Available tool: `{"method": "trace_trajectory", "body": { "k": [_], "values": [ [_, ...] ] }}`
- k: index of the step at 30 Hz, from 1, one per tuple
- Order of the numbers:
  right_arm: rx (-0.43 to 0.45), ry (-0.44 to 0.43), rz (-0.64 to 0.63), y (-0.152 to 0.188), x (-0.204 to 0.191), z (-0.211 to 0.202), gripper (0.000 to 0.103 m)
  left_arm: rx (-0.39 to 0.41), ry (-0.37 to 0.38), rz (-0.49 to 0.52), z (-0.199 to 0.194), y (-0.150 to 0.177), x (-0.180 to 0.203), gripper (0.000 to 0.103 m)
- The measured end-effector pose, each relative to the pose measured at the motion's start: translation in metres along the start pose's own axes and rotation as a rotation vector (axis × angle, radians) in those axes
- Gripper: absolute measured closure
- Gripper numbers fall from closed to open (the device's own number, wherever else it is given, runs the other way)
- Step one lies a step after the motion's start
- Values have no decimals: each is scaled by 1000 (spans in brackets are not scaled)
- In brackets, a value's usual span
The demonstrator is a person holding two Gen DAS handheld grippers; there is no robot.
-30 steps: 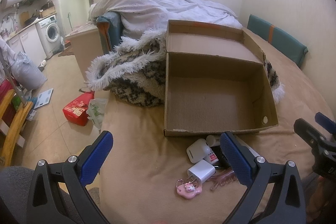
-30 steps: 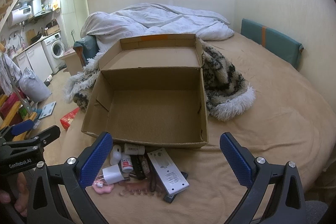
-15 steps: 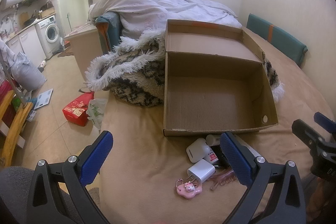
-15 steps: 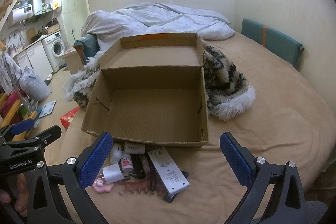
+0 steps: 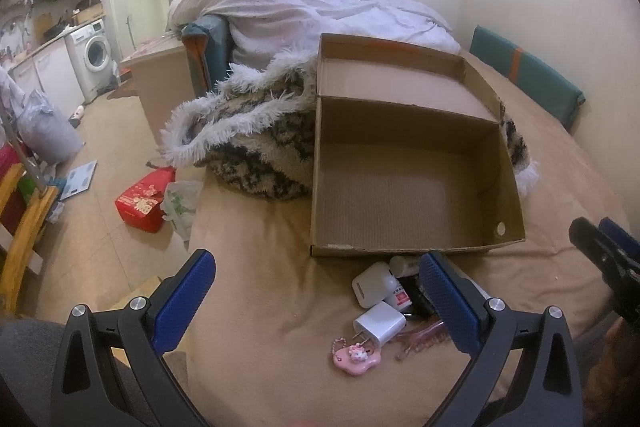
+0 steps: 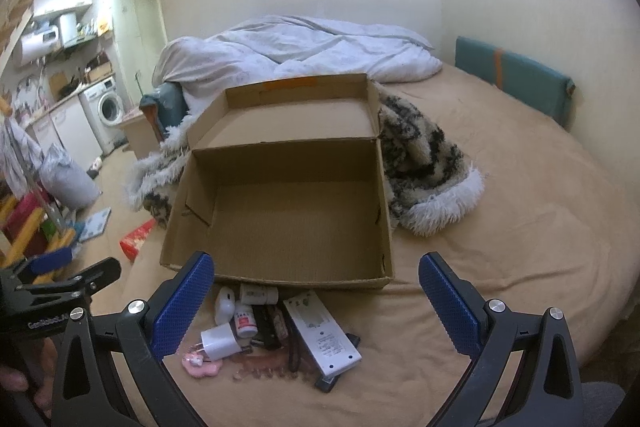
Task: Organize rigid objects
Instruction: 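Grasp the pink Hello Kitty keychain with the left tool while the right tool grasps the white remote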
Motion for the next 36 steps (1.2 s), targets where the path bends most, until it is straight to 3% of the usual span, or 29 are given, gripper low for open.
{"method": "trace_trajectory", "body": {
  "k": [6, 12, 18, 21, 25, 30, 33, 36],
  "values": [
    [-84, -16, 55, 1, 11, 15, 0, -47, -10, 0, 6, -10, -1, 1],
    [-185, -28, 66, -1, 18, 35, 0, -156, -14, 22, 31, -9, 1, 1],
    [-275, -51, 44, -4, 20, 60, 0, -272, 12, -38, 58, -2, -6, 1],
    [-350, -59, 93, 4, 27, 81, 0, -390, 54, -155, 80, 16, -14, 1],
    [-453, -84, 205, 26, 39, 106, 0, -547, 92, -230, 107, 48, -8, 3],
    [-588, -89, 293, 54, 47, 128, 0, -669, 70, -153, 127, 87, 10, 4],
    [-596, -81, 269, 56, 47, 129, 0, -725, 70, -147, 135, 108, 17, 12],
    [-590, -84, 257, 54, 42, 127, 0, -754, 67, -139, 141, 120, 24, 13]
  ]
}}
Point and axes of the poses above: each gripper's, at about its wrist camera, not at the fingertips, and z roughly the way its jaws point, x to its right, y to its underside, the point moved 5 cm from there along z, roughly the way its jaws point, and after that the axes turned 3 degrees about z, right-handed, at the moved point
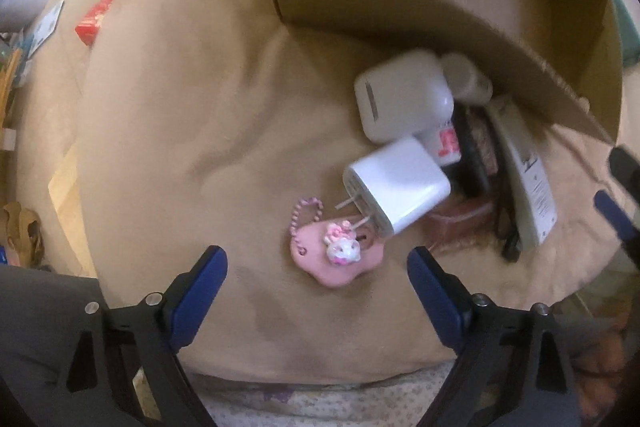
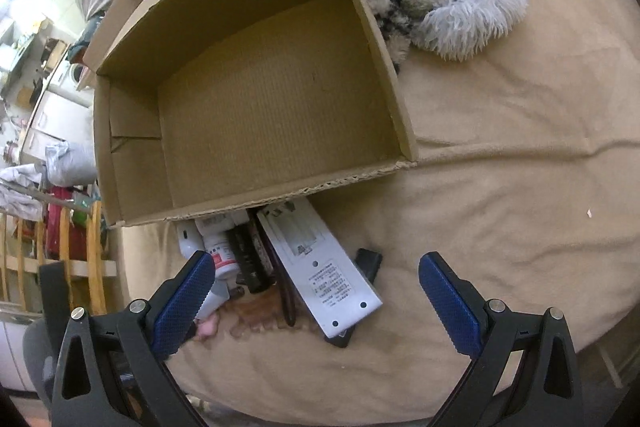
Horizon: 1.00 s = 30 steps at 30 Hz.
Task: Organize rigid objects
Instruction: 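Grasp the pink Hello Kitty keychain with the left tool while the right tool grasps the white remote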
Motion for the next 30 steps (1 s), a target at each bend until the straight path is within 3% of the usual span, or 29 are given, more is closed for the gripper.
{"method": "trace_trajectory", "body": {
  "k": [6, 7, 9, 10, 11, 16, 18, 20, 21, 25, 30],
  "values": [
    [4, -8, -37, -2, -11, -2, 0, -27, -22, -12, 27, 1, 9, 14],
    [0, -9, -40, -2, -14, 1, 0, -21, -28, -9, 27, -1, 9, 17],
    [-13, -12, -38, -2, -13, 5, 0, -16, -59, 5, 28, -2, 7, 36],
    [-22, -16, -31, -1, -11, 7, 0, -16, -58, 10, 28, -1, 5, 38],
    [-33, -18, -21, -1, -7, 7, 0, -19, -64, 25, 27, -2, 4, 51],
    [-95, -16, 6, 2, 6, 21, 0, -22, -50, 77, 19, -1, -4, 52],
    [-125, -41, 10, 0, 6, 27, 6, -23, -13, 75, 15, 0, -7, 52],
    [-159, -114, 36, -4, 4, 32, 23, 2, 4, 86, -1, -1, -6, 52],
    [-174, -126, 28, -5, 2, 35, 25, 15, 4, 96, -7, 1, -8, 52],
    [-205, -76, -79, -7, -11, 47, 54, 59, -3, 97, -31, 0, -24, 52],
    [-212, -12, -179, -10, -25, 61, 55, 122, -23, 103, -55, -21, -35, 52]
  ]
}}
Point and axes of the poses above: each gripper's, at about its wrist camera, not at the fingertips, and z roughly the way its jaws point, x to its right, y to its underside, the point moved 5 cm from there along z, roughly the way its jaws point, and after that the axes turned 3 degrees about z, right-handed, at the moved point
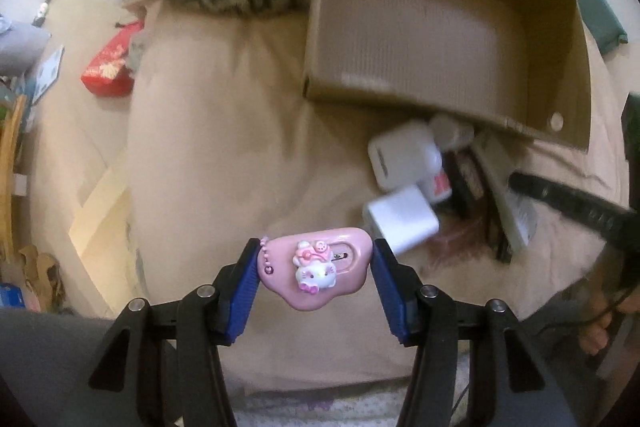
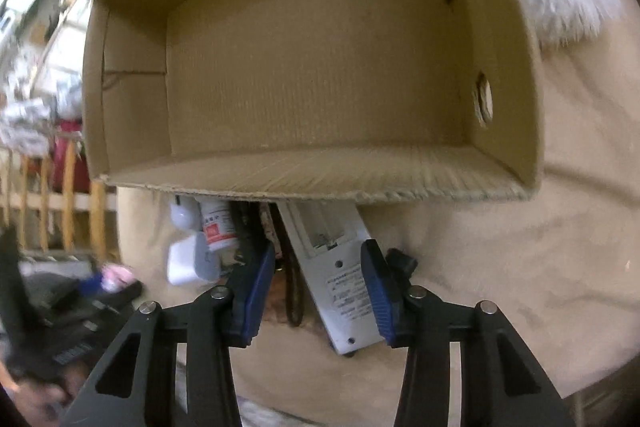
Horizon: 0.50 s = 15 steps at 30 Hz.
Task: Organize rigid objects
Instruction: 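Grasp the pink Hello Kitty keychain with the left tool while the right tool grasps the white remote, then carry the keychain and remote into the box and open both tools to release them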
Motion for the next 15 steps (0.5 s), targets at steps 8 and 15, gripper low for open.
{"method": "trace_trajectory", "body": {
  "k": [8, 15],
  "values": [
    [-44, 61, -9, 7, 13, 18, 46, 52, 4, 25, 1, -22, 6, 52],
    [-27, 123, -88, 8, -11, 32, 46, 73, 22, -10, -1, -18, 10, 52]
  ]
}}
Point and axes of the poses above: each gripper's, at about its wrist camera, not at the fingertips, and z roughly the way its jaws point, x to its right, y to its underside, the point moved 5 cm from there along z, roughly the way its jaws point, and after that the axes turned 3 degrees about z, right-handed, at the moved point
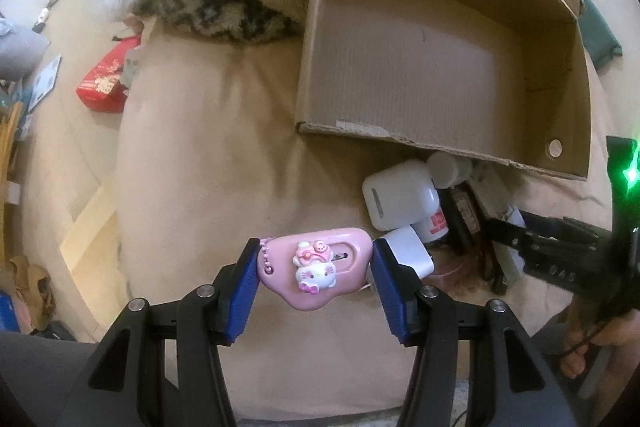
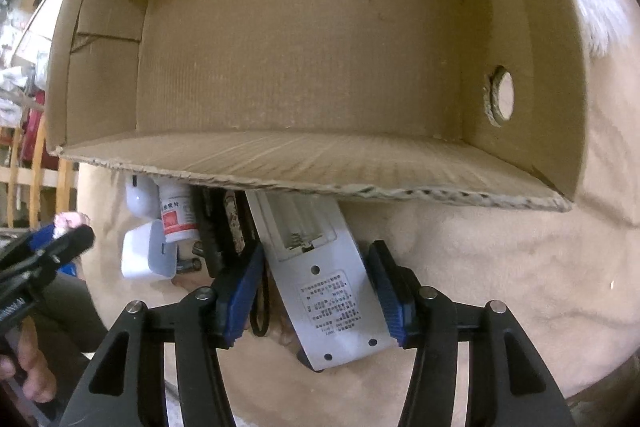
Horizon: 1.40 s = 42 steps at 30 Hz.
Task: Organize rigid objects
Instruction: 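Carry the keychain and remote into the box and open both tools to release them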
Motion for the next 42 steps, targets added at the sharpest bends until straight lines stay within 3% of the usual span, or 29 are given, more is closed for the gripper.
{"method": "trace_trajectory", "body": {
  "k": [4, 8, 12, 18, 23, 28, 33, 37, 42],
  "values": [
    [14, 21, -46, 4, -12, 1, 53, 8, 1, -10, -2, 2, -2, 52],
    [51, 55, 40, 21, 6, -9, 55, 14, 9, -24, -5, 1, -5, 52],
    [9, 32, 91, 31, 12, -3, 55, 11, 2, -14, -3, 0, -2, 52],
    [-6, 99, 46, 21, 11, 21, 57, -17, -10, -27, 5, 2, -6, 52],
    [23, 88, 61, 20, 10, 14, 57, -9, -9, -54, 2, 1, -12, 52],
    [69, 45, 107, 31, 32, -18, 57, 1, -13, -49, 0, 0, -9, 52],
    [128, -30, 118, 46, 18, -44, 57, 33, -38, -33, -8, 2, -6, 52],
    [177, -149, 140, 62, 2, -68, 57, 15, -51, -53, -6, 7, -11, 52],
    [299, -178, 122, 66, -11, -102, 57, 8, -71, -70, -4, 7, -15, 52]
  ]
}}
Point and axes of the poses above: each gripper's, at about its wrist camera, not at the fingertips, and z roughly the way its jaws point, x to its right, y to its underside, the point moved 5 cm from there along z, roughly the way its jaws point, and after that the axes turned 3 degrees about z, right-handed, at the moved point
